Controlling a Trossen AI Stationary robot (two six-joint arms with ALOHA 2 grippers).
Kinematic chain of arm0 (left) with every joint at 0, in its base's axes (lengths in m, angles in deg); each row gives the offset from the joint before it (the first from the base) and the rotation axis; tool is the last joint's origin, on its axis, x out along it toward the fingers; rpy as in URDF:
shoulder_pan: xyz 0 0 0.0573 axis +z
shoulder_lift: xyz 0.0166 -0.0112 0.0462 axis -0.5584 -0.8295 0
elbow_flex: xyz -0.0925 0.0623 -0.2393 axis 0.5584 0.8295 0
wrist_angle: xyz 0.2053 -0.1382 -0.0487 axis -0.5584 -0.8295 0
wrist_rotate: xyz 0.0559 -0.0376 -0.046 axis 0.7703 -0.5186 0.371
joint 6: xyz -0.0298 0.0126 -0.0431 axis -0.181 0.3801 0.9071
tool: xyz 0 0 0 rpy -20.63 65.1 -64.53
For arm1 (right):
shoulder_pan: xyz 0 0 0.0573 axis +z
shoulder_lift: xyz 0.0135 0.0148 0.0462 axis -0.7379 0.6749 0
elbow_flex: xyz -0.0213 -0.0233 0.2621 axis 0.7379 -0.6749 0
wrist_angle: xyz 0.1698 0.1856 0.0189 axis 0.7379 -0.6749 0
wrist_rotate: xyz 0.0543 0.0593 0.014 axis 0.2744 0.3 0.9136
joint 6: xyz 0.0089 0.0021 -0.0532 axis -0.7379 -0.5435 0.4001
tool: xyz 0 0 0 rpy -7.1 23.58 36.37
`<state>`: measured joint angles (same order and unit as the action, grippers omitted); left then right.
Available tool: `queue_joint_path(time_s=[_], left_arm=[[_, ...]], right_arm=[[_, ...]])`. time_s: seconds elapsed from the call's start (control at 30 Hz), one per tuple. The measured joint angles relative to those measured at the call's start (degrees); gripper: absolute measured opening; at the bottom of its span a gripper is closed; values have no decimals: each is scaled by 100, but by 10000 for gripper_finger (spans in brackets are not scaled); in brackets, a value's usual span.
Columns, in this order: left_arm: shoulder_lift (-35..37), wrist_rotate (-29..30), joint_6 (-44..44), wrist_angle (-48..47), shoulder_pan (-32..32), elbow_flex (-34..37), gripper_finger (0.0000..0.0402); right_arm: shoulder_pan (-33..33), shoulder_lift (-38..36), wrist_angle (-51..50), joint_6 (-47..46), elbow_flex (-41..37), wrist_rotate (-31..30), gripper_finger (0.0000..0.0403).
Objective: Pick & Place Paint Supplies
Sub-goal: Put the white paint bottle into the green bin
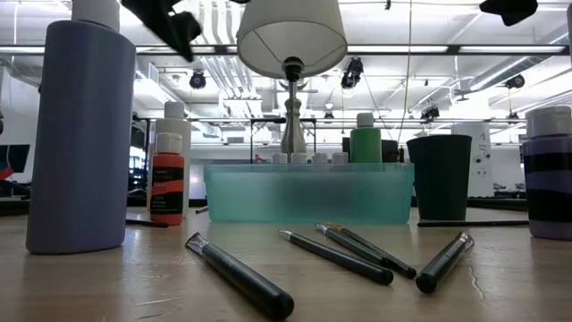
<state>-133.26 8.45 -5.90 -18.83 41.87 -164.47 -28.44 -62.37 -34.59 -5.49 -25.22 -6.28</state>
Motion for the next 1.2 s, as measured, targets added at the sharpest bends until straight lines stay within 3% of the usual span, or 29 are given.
queue_joint_path(time_s=[0.23, 0.57, 0.87, 1.2], left_arm=[[524, -3, 426, 127, 0, 858, 229], [539, 2, 601, 643, 2, 1483, 229], [539, 395, 624, 765, 24, 1581, 229], [539, 402, 654, 1181, 48, 1653, 229]], right_arm=[[2, 0, 2, 8, 0, 0, 364], [2, 0, 0, 1, 0, 0, 364], [2, 0, 1, 1, -1, 0, 364], [1, 0, 1, -1, 0, 0, 364]])
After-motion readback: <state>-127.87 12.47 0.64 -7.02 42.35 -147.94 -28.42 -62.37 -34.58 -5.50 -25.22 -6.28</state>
